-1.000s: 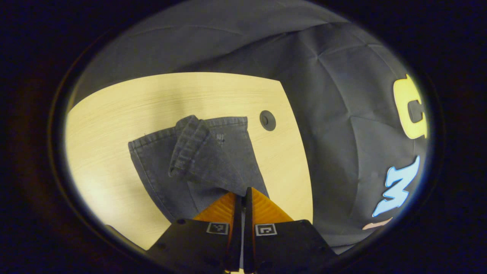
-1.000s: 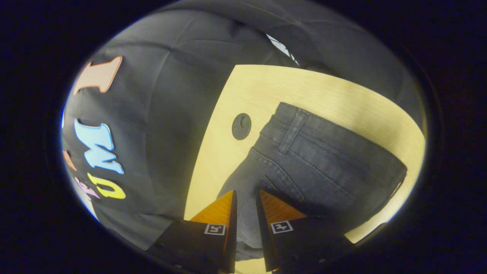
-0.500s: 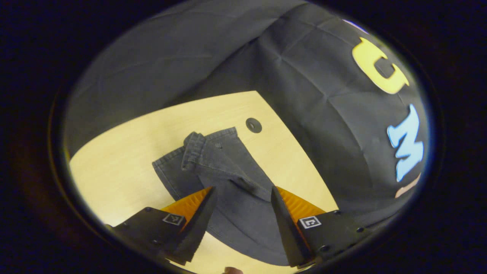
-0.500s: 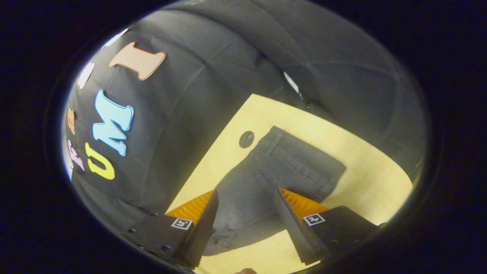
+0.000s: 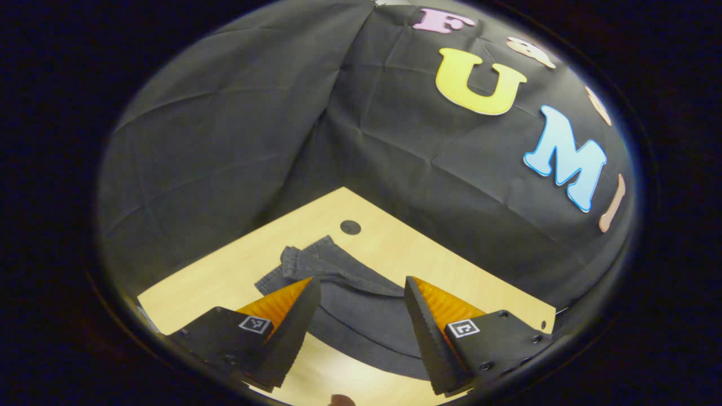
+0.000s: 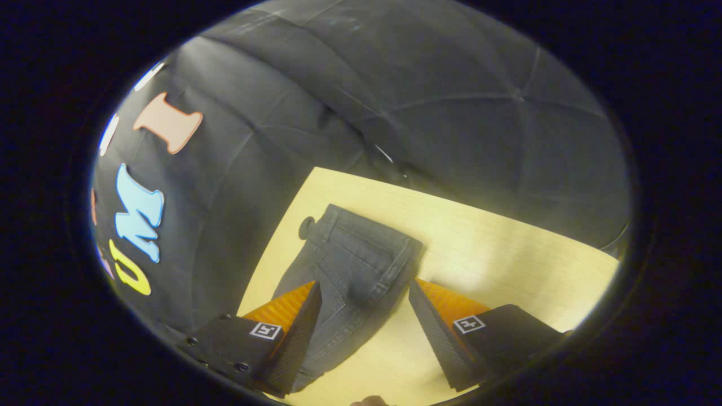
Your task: Grasp the waist and the cuffs of the jeans and fold them to make the two legs overlap; first hold the waist and fold one-third of the jeans toward the cuffs, then hold the cuffs and fold the remaining one-third in the same direction to finish folding.
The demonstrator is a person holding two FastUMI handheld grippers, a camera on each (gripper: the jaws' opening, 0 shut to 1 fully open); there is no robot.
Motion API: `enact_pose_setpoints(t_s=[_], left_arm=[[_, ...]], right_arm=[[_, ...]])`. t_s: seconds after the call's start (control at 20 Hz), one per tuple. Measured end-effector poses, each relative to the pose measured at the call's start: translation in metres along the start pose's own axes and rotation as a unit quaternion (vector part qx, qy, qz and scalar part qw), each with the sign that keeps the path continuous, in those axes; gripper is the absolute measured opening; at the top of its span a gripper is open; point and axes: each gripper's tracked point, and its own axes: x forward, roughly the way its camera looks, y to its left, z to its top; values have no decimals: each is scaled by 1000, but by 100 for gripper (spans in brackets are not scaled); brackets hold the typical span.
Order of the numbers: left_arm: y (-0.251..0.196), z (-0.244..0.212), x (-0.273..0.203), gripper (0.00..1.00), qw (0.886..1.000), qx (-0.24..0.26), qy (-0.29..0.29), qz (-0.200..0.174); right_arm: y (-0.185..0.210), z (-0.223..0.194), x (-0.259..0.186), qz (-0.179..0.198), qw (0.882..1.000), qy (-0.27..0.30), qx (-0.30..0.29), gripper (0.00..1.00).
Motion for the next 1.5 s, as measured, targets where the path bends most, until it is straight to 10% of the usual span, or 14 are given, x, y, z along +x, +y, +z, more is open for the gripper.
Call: enact_pose_setpoints(t_s=[0.55, 0.9, 1.5], left_arm=[[-27, 31, -44, 97, 987, 94, -122, -41], [-36, 0, -67, 97, 987, 95, -110, -67], [-79, -14, -128, 97, 979, 108, -112, -131]], right_arm=[[-11, -10, 39, -39, 998, -26, 37, 81], [-15, -13, 41, 7, 997, -7, 78, 11], [4, 9, -78, 84, 993, -77, -14, 8]])
